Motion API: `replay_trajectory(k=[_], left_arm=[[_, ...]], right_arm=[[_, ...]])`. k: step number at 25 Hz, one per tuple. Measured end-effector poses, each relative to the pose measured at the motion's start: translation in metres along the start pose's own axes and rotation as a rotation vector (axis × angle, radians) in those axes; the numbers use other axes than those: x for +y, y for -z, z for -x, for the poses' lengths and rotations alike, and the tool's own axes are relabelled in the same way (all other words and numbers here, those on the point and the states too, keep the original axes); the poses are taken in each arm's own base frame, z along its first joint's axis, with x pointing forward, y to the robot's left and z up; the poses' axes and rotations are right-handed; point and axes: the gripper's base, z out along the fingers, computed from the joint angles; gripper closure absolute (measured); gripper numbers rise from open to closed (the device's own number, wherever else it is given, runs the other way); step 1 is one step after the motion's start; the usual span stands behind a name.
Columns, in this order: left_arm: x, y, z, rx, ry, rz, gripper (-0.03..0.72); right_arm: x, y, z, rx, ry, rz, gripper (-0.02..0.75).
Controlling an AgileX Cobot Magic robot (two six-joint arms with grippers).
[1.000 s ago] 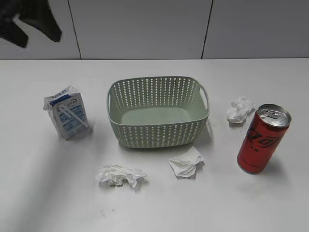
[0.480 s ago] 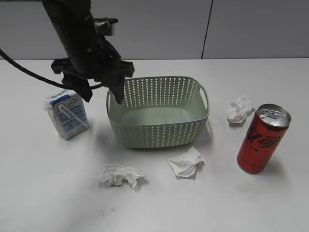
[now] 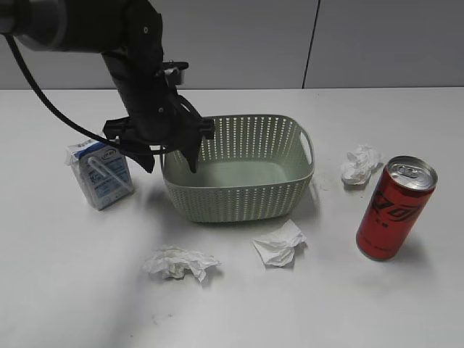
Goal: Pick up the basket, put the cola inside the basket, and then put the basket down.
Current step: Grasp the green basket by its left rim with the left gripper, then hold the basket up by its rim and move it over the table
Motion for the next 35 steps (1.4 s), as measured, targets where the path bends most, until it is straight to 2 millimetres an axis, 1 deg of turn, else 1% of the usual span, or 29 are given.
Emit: replay_trajectory(k=[3,5,6,13,15,21,24,29,32,35], left_arm=[[0.002,-0.014,0.0,0.027,0.017,0.013,0.106],[0.003,-0.018,-0.001,0.035,0.023,0.017,0.127],[0.003,-0.019,-0.001,0.037,0.027,0.017,0.15],[0.003,-0.024,0.0,0.034,0.069,0.02,0.363],[0.004,-0.026,0.0,0.047,0.072,0.025,0.444],[0.004,-0.026,-0.001,0.051,0.118,0.027,0.65],[0.004,-0.026,-0.001,0.051,0.131,0.021,0.682],[0.003,-0.024,-0.001,0.051,0.14,0.011,0.684],[0.001,-0.015,-0.001,0.039,0.145,0.004,0.685],[0.002,0.003,0.001,0.007,0.195,-0.023,0.685]], right_arm=[[0.0,0.0,0.0,0.0,0.0,0.0,0.148],[0.0,0.0,0.0,0.0,0.0,0.0,0.148],[0.0,0.0,0.0,0.0,0.0,0.0,0.148],[0.0,0.0,0.0,0.0,0.0,0.0,0.148],[0.0,0.0,0.0,0.0,0.0,0.0,0.148],[0.0,0.0,0.0,0.0,0.0,0.0,0.148],[0.0,0.0,0.0,0.0,0.0,0.0,0.148],[0.0,0.0,0.0,0.0,0.0,0.0,0.148],[0.0,0.0,0.0,0.0,0.0,0.0,0.148],[0.0,0.0,0.0,0.0,0.0,0.0,0.148]])
